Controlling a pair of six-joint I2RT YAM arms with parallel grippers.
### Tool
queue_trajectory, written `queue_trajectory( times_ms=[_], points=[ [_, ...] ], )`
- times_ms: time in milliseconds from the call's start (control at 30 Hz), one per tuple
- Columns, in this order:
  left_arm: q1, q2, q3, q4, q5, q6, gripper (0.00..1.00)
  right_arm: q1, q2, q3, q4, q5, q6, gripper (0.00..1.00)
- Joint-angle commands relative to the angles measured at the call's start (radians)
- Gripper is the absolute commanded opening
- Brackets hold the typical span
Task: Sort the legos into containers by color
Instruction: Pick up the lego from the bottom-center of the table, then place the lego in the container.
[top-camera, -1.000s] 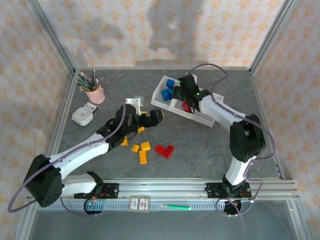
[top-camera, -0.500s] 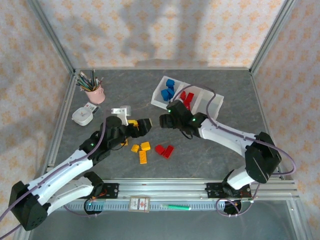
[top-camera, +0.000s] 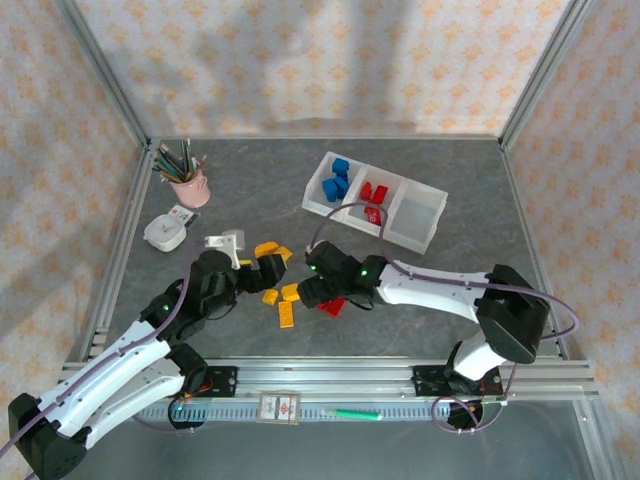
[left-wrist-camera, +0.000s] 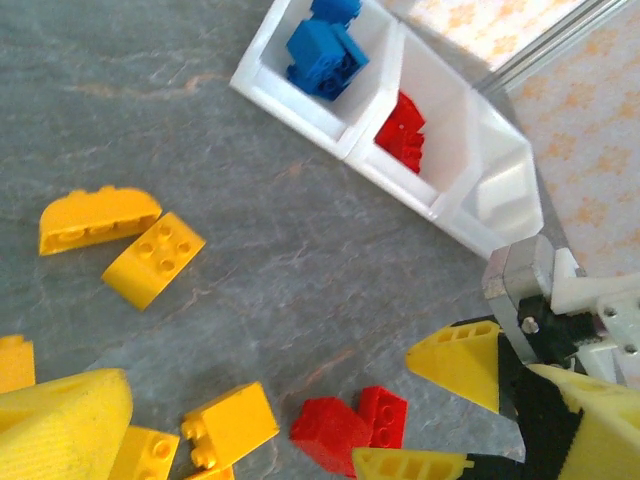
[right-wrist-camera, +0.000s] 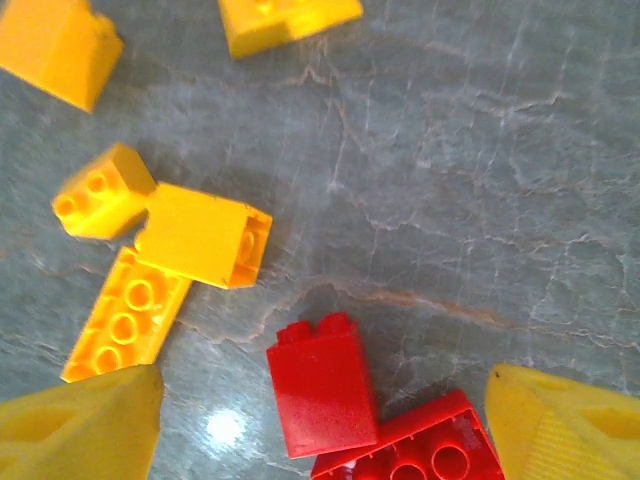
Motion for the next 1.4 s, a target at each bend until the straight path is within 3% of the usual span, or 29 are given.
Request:
queue_trajectory(
  times_ms=[0,433,667,800,1000,1167,1367],
  points=[
    [-0.002,-0.028,-0.031,-0.031,-0.011,-0.039,0.99,0.008,0.04,-0.006,-0.022,-0.014,-0.052,0.79],
    [-0.002,-0.043,-0.037,-0.067,-0.018,-0.031,0.99,0.023,0.161,0.017,-0.005,-0.009,-0.083,0.62],
    [-0.002,-0.054,-0.053,-0.046,-0.02,-0.037,0.99,0.024,0.179,0.026,0.012,0.021,-0.083,0.44],
    [-0.003,-0.047,-0.049,-0.041,-0.022,-0.03,0.99,0.025,0.176,0.037,0.019,0.035,-0.074,0.32],
    [-0.002,-0.031,-0.03,-0.035,-0.01,-0.019,0.99,0.018,0.109,0.06,0.006,0.047,-0.043,0.26],
    [-0.002,-0.011,0.001,-0.006,0.005,-0.007,0.99,-0.062,0.025,0.097,-0.041,0.057,-0.011,0.26],
    [-0.002,0.056,0.044,0.089,0.033,0.008,0.99,-0.276,-0.009,0.152,-0.054,0.079,0.035,0.27]
  ],
)
